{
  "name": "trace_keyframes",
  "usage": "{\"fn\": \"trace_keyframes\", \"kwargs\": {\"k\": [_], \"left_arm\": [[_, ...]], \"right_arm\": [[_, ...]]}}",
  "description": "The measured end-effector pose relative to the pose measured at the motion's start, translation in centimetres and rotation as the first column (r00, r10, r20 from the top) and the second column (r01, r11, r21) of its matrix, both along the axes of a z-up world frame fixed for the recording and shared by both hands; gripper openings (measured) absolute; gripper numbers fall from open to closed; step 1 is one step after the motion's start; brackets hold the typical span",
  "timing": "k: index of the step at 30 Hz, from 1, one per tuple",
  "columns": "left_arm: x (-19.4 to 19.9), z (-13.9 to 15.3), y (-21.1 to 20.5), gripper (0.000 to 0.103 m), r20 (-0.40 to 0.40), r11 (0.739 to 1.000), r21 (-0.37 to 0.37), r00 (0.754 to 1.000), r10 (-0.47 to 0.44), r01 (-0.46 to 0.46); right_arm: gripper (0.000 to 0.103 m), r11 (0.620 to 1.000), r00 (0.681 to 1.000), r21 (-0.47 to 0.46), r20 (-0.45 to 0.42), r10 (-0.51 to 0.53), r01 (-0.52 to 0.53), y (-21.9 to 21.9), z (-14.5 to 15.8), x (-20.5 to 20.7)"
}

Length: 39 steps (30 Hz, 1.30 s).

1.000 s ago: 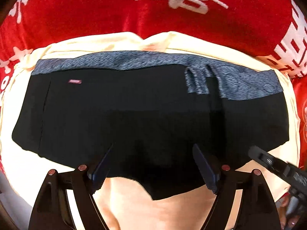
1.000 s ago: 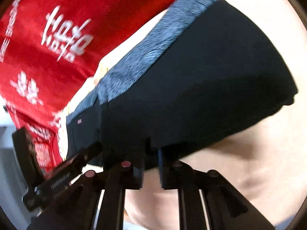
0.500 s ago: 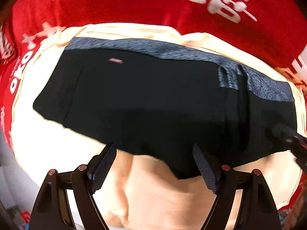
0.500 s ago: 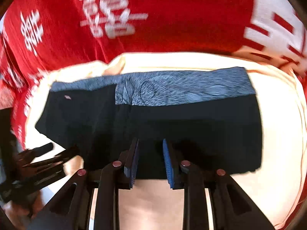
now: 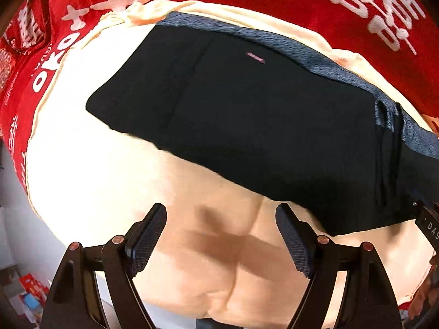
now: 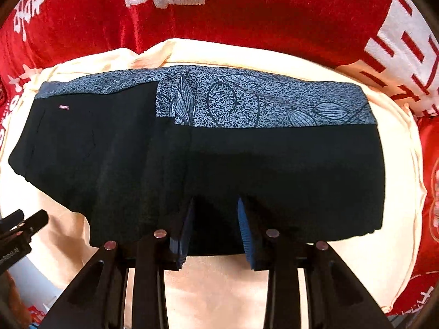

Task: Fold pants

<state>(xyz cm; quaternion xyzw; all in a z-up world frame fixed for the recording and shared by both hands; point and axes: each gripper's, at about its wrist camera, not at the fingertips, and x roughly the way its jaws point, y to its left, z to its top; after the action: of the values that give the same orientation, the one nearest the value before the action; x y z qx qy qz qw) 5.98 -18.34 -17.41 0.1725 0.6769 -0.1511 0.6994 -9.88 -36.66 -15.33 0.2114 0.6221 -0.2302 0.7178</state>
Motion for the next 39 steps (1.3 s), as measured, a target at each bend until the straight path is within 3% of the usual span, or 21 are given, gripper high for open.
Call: {"fn": "trace_keyframes", "kwargs": {"k": [4, 7, 9, 13, 18, 21, 22, 35, 39], "left_arm": [[0.7, -0.2, 1.3, 0.082, -0.014, 1.0, -0.007, 1.0, 0.01, -0.01], [1.0, -0.3, 2.1, 0.082, -0.02, 1.0, -0.014, 1.0, 0.014, -0.014], [1.4, -0.4, 2.4, 0.082, -0.023, 1.0, -0.019, 1.0, 0.02, -0.02], [2.1, -0.6, 2.9, 0.082, -0.032, 0.999, -0.027, 0.999, 0.03, -0.031], [3.3, -1.0, 3.9, 0.082, -0.038, 0.998, -0.033, 0.998, 0.043, -0.045], [3.9, -1.3, 4.4, 0.082, -0.044, 0.998, -0.033, 0.998, 0.054, -0.055], [2.6, -1.3, 3.5, 0.082, -0.043, 0.998, -0.032, 0.997, 0.058, -0.059], [4.2, -2.0, 4.1, 0.082, -0.041, 0.997, -0.036, 0.997, 0.072, -0.074], [3.0, -1.5, 3.4, 0.082, -0.045, 0.995, -0.042, 0.995, 0.085, -0.087]], "right_arm": [[0.036, 0.999, 1.0, -0.049, -0.019, -0.003, 0.002, 1.2, 0.8, 0.1], [0.038, 0.999, 1.0, -0.037, -0.004, 0.004, -0.004, 2.2, 1.6, 0.4], [0.051, 0.999, 1.0, -0.025, 0.0, 0.027, -0.027, 3.1, 1.7, 0.9], [0.053, 0.996, 0.996, -0.007, -0.009, 0.089, -0.089, 5.1, 1.4, 2.1], [0.066, 0.995, 0.994, 0.018, -0.047, 0.103, -0.102, 6.7, 0.1, 2.1], [0.066, 0.994, 0.994, 0.058, -0.053, 0.094, -0.091, 7.1, -0.6, 2.0], [0.066, 0.995, 0.994, 0.054, -0.055, 0.092, -0.089, 7.3, -0.7, 2.0], [0.07, 0.996, 0.994, 0.038, -0.059, 0.086, -0.084, 8.1, -1.3, 2.6], [0.07, 0.996, 0.994, 0.037, -0.061, 0.086, -0.084, 7.9, -1.6, 2.7]]}}
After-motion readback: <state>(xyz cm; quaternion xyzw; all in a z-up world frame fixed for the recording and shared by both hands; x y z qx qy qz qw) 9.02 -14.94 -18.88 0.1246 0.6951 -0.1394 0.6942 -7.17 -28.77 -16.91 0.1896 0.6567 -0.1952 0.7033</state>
